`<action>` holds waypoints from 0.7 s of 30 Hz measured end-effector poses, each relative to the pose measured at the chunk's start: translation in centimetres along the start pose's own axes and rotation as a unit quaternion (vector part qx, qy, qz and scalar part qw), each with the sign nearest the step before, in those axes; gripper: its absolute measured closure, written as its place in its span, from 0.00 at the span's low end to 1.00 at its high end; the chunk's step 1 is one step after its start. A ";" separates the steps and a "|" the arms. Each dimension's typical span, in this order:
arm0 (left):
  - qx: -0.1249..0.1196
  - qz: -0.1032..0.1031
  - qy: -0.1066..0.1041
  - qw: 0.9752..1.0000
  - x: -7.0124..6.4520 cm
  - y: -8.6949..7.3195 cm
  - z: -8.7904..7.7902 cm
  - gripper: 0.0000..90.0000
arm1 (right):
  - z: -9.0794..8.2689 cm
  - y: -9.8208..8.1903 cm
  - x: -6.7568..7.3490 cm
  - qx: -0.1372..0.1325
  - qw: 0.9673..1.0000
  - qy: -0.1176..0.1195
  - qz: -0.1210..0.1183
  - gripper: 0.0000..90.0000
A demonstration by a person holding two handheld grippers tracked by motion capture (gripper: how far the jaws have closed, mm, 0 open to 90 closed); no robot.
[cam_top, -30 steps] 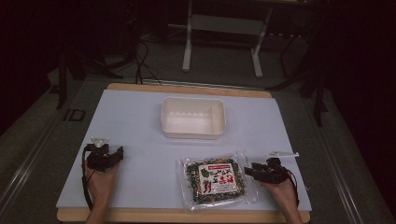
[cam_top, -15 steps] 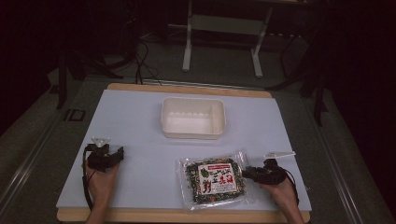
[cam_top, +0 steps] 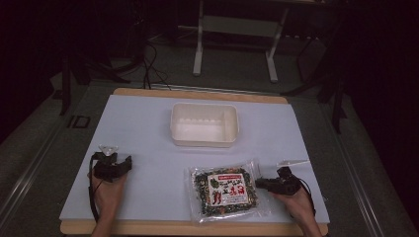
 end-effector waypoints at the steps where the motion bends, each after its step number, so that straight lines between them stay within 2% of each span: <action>1: 0.000 0.000 0.000 1.000 0.0 0.0 0.0 0.47 | 0.1 0.0 0.0 0.001 1.000 0.002 0.002 0.84; 4: 0.000 -0.002 0.000 1.000 0.0 0.0 0.0 0.47 | 0.1 0.0 0.1 0.001 1.000 0.002 0.006 0.82; 6: 0.000 -0.001 0.000 1.000 0.0 0.0 0.0 0.47 | 0.2 0.0 0.2 0.004 1.000 0.006 0.008 0.77; 9: 0.000 0.000 0.000 1.000 0.0 0.0 0.0 0.47 | 0.3 0.1 0.6 0.009 1.000 0.022 0.013 0.72; 14: 0.000 0.002 0.001 1.000 -0.1 0.0 0.0 0.47 | 0.5 0.3 1.4 0.024 0.999 0.027 0.009 0.79; 16: 0.000 0.002 0.002 1.000 -0.1 0.0 0.0 0.47 | 0.4 0.7 1.6 0.025 0.999 0.022 0.010 0.93; 21: 0.002 0.004 0.002 1.000 -0.1 0.0 0.0 0.47 | 0.7 1.0 2.1 0.026 1.000 0.011 -0.008 0.98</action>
Point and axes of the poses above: each handheld gripper's, and its own axes: z roughly forward along the jaws, y roughly out of its top, x roughly to its left, the point moved 5 cm from there along z, roughly forward along the jaws, and after that the axes turned 15 degrees about -y, right-handed, at the moved point
